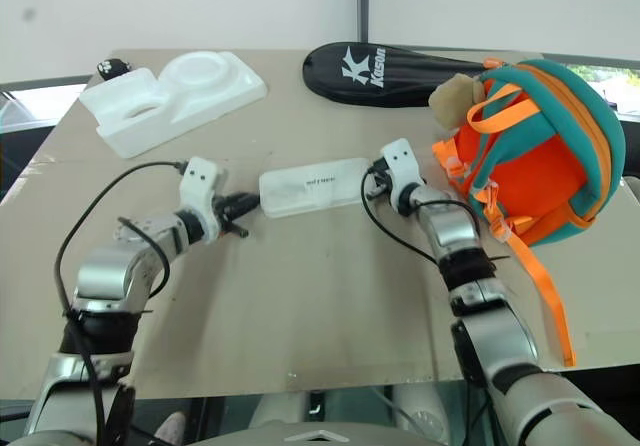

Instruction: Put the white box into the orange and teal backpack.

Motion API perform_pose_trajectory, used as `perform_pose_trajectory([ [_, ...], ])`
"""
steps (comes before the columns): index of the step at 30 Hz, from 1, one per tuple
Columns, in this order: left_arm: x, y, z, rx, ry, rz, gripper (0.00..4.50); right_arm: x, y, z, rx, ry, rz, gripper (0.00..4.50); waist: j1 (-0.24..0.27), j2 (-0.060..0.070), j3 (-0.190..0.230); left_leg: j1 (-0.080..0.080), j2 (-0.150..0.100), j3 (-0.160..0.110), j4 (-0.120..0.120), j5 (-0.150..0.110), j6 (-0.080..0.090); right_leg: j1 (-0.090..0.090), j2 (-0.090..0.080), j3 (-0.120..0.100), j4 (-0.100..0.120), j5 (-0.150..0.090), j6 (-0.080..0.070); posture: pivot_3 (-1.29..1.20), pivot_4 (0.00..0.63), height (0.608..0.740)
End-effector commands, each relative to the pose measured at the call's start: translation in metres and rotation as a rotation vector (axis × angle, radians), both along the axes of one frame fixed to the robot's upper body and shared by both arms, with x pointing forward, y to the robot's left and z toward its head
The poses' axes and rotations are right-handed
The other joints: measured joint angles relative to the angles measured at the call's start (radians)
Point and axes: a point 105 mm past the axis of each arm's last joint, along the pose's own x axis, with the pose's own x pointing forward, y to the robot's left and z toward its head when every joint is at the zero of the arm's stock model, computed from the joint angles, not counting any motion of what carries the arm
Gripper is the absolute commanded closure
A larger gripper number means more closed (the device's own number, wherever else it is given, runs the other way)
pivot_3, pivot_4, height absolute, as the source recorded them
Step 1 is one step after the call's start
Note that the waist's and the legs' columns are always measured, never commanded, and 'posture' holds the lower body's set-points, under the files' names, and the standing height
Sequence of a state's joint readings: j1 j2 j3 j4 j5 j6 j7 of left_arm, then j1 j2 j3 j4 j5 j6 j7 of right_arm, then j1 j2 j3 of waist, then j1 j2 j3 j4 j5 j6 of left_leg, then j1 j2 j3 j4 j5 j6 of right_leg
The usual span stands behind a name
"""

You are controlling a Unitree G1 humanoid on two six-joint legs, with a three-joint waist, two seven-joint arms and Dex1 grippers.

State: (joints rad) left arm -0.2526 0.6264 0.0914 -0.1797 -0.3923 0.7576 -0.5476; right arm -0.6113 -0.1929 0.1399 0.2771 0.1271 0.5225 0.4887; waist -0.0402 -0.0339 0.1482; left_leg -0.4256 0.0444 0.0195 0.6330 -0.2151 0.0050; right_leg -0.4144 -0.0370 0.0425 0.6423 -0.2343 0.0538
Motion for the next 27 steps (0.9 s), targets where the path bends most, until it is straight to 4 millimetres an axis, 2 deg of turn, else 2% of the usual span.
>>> perform_pose_trajectory([
  [1,-0.028,-0.012,0.015,-0.018,-0.020,-0.088,3.66,-0.051,0.020,0.015,0.033,0.010,0.160,4.50,0.001,0.000,0.000,0.000,0.000,0.000,0.000,0.000,0.000,0.000,0.000,0.000,0.000,0.000,0.000,0.00,0.150,0.740],
  [6,-0.060,0.005,0.002,0.032,0.056,-0.078,3.66,-0.082,-0.003,-0.002,-0.019,0.065,0.057,4.50,0.000,0.000,0.000,0.002,0.001,0.001,0.000,0.000,0.000,0.000,0.001,0.000,0.000,-0.001,-0.002,0.00,0.150,0.740],
  [8,-0.066,0.017,0.000,0.003,0.094,-0.060,3.66,-0.086,-0.013,-0.003,-0.049,0.062,0.031,4.50,0.000,0.000,0.000,0.008,0.001,0.002,0.000,0.000,0.000,0.004,0.000,0.001,0.000,-0.003,-0.004,0.00,0.150,0.740],
  [11,-0.067,0.040,0.010,-0.169,0.168,0.004,2.85,-0.079,-0.033,0.002,-0.099,0.026,-0.019,4.50,0.005,-0.002,0.000,0.008,0.001,0.002,0.002,0.000,0.000,0.004,0.000,0.000,0.000,-0.002,-0.005,0.00,0.150,0.740],
  [13,-0.064,0.052,0.016,-0.202,0.187,0.033,1.96,-0.074,-0.042,0.007,-0.112,0.002,-0.035,4.50,0.005,-0.003,-0.001,0.009,0.001,0.002,0.003,0.000,0.000,0.004,0.000,-0.001,0.000,-0.003,-0.004,0.00,0.150,0.740],
  [17,-0.076,0.054,0.028,-0.411,0.395,-0.077,0.20,-0.063,-0.054,0.018,-0.154,-0.053,-0.037,4.50,0.002,-0.004,0.000,0.009,0.001,0.002,0.003,0.000,0.000,0.004,0.000,-0.001,0.000,-0.002,-0.005,0.00,0.150,0.740],
  [18,-0.075,0.053,0.030,-0.450,0.435,-0.090,0.07,-0.060,-0.053,0.020,-0.156,-0.063,-0.031,4.50,0.002,-0.003,0.000,0.009,0.001,0.003,0.002,0.000,0.000,0.004,0.000,0.000,0.000,-0.002,-0.005,0.00,0.150,0.740],
  [21,-0.062,0.048,0.031,-0.507,0.494,-0.095,0.07,-0.051,-0.047,0.025,-0.162,-0.086,-0.009,4.50,0.003,-0.003,0.000,0.008,0.000,0.003,0.000,0.000,0.000,0.003,0.001,0.000,0.000,-0.001,-0.002,0.00,0.150,0.740],
  [27,-0.033,0.020,0.015,-0.532,0.552,-0.136,0.07,-0.036,-0.022,0.016,-0.273,-0.088,0.075,4.50,0.001,-0.004,0.001,0.007,0.000,0.003,0.000,0.000,0.000,0.003,0.002,0.001,0.000,0.000,-0.001,0.00,0.150,0.740],
])
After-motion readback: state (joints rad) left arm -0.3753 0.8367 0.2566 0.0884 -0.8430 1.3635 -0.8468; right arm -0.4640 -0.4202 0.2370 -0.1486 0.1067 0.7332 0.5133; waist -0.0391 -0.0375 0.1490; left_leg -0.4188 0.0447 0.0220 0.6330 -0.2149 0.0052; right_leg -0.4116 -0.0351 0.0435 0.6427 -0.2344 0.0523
